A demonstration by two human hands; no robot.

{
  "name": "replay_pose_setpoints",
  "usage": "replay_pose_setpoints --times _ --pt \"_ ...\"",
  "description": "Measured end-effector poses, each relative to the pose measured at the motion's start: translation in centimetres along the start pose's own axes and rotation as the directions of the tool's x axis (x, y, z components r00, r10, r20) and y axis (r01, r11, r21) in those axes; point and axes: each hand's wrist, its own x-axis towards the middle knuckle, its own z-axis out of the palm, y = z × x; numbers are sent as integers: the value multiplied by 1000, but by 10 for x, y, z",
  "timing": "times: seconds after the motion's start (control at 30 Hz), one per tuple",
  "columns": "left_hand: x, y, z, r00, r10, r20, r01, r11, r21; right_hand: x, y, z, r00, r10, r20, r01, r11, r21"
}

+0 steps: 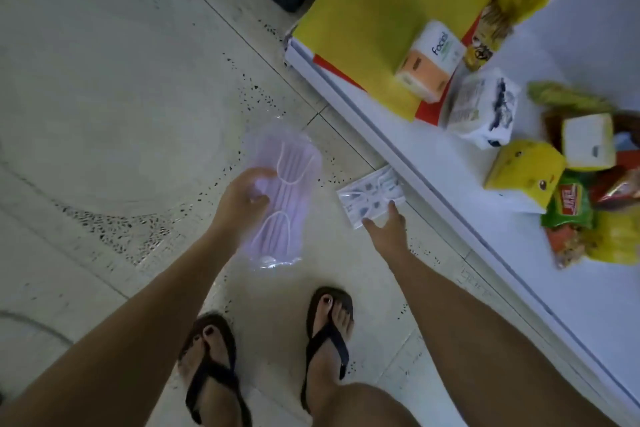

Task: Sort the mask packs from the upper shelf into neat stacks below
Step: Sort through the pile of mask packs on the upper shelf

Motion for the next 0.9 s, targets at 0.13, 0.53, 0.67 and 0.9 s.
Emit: replay_pose_setpoints --times 0.13,0.53,0.67,0.9 --pt "30 -26 21 999 -37 27 36 999 23 41 -5 34 972 234 -37 -226 963 148" --pt "31 -19 17 995 -87 -55 93 990 110 5 -10 59 997 -41 -68 56 970 238" --pt "-29 8 -33 981 -139 -135 155 981 117 -86 -27 15 959 -282 19 274 946 174" --pt "-180 173 -186 928 -51 -368 -10 987 -162 -296 -111 -150 699 -714 35 712 700 54"
